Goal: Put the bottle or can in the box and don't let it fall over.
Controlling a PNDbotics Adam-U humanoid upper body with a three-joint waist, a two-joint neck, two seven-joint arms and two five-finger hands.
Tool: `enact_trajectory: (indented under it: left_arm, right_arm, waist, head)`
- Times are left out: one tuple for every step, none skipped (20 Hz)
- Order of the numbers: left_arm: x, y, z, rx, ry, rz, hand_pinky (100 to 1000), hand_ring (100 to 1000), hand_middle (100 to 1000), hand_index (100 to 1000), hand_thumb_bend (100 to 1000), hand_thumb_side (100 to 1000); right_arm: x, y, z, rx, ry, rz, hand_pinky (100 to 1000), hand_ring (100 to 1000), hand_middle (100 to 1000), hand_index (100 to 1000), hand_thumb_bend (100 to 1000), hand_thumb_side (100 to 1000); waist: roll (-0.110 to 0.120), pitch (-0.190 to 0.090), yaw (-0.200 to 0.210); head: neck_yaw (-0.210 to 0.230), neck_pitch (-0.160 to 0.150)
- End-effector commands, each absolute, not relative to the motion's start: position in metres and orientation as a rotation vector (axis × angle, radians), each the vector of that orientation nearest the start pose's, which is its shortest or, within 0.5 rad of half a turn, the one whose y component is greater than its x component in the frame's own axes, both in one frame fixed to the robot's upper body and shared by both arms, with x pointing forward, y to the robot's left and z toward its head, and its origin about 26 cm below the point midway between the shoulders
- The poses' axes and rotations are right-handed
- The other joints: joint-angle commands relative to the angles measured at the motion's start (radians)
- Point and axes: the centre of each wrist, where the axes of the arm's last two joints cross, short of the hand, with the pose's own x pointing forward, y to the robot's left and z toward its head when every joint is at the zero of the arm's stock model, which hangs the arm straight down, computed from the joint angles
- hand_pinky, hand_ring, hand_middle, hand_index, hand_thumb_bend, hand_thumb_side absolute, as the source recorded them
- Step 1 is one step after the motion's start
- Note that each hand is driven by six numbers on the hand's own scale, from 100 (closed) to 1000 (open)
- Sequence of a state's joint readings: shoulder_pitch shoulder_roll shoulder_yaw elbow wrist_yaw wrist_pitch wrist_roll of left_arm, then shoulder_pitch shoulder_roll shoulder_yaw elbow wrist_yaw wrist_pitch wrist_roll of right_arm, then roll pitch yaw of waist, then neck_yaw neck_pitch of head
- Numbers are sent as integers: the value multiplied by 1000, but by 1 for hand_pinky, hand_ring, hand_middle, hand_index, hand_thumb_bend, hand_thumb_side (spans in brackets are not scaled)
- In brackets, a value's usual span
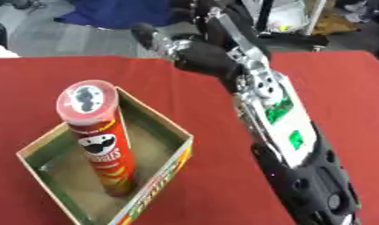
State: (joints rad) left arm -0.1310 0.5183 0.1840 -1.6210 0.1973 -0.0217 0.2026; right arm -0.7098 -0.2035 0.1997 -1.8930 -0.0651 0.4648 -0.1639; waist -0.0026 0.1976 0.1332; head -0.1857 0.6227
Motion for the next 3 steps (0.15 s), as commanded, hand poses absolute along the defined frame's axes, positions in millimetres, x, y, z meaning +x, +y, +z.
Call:
enact_trajectory:
  left_arm:
    - [300,405,122,536,-1858,27,851,857,784,804,200,930]
    - [300,405,122,537,-1857,27,851,857,784,804,199,930]
    - [300,405,122,538,-1857,28,851,857,784,804,199,930]
  right_arm:
    - [324,-172,286,-45,-2126,274,793,962,884,914,500,298]
    - [325,-180,284,-70,-2119,248,793,960,884,914,498,303]
    - [326,-187,281,-96,-2112,224,793,960,884,914,498,304]
  waist:
    - [10,-23,-5]
    - [12,-23,-7]
    - [13,-23,-9]
  head:
    - [7,1]
    - [9,0]
    - [10,0]
